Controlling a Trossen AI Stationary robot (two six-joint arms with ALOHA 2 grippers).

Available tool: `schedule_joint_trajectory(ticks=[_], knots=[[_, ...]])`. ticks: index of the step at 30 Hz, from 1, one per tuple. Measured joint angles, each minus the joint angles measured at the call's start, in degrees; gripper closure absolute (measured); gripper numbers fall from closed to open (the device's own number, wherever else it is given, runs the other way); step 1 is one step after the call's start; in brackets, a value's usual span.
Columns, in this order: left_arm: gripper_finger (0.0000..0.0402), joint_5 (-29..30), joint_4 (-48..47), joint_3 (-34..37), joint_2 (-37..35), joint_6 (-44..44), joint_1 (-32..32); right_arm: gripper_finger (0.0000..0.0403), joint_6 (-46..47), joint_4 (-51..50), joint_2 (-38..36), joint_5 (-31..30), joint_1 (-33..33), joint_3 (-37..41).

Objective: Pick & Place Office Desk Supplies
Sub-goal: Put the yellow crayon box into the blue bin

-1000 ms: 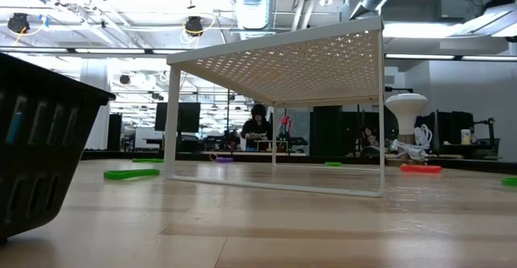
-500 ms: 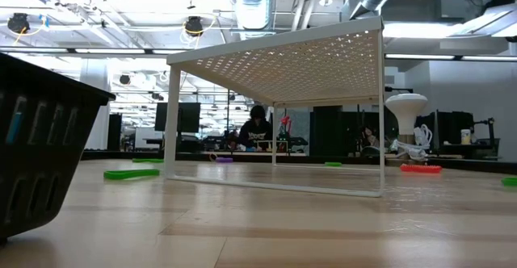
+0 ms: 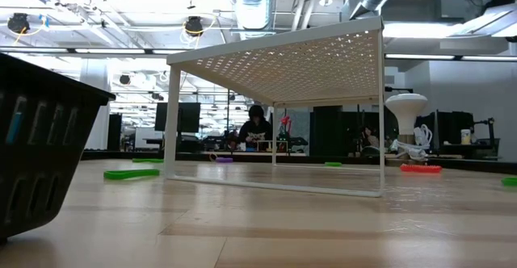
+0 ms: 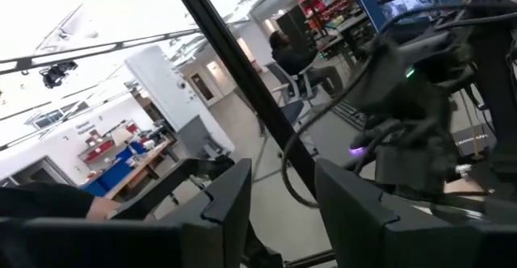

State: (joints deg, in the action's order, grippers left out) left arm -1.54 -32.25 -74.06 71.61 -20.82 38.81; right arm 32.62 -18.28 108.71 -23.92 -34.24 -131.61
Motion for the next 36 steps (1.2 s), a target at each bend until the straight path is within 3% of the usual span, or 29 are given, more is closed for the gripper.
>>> schedule_joint_trajectory(ticks=[8, 14, 20, 25, 36], knots=[[0.0300, 9.59, -17.59, 0.01, 0.00, -12.08, 11.87, 0.0268, 0.04, -0.09, 0.00, -5.02, -2.96, 0.00], [0.0300, 12.78, -18.66, 4.93, -0.04, -23.88, 19.21, 0.0269, -0.14, -0.09, 0.02, -8.24, -4.36, -0.01], [0.0300, 17.44, -15.70, 14.17, 0.00, -36.91, 24.99, 0.0269, -0.26, -0.11, 0.02, -9.99, -5.18, -0.02], [0.0300, 18.25, -7.41, 22.54, 0.01, -44.01, 28.51, 0.0269, -0.24, -0.11, 0.04, -10.88, -5.53, 0.00], [0.0300, 19.87, 8.14, 34.91, 0.00, -53.20, 32.04, 0.0269, -0.06, 0.35, 0.07, -11.25, -5.49, 0.00]])
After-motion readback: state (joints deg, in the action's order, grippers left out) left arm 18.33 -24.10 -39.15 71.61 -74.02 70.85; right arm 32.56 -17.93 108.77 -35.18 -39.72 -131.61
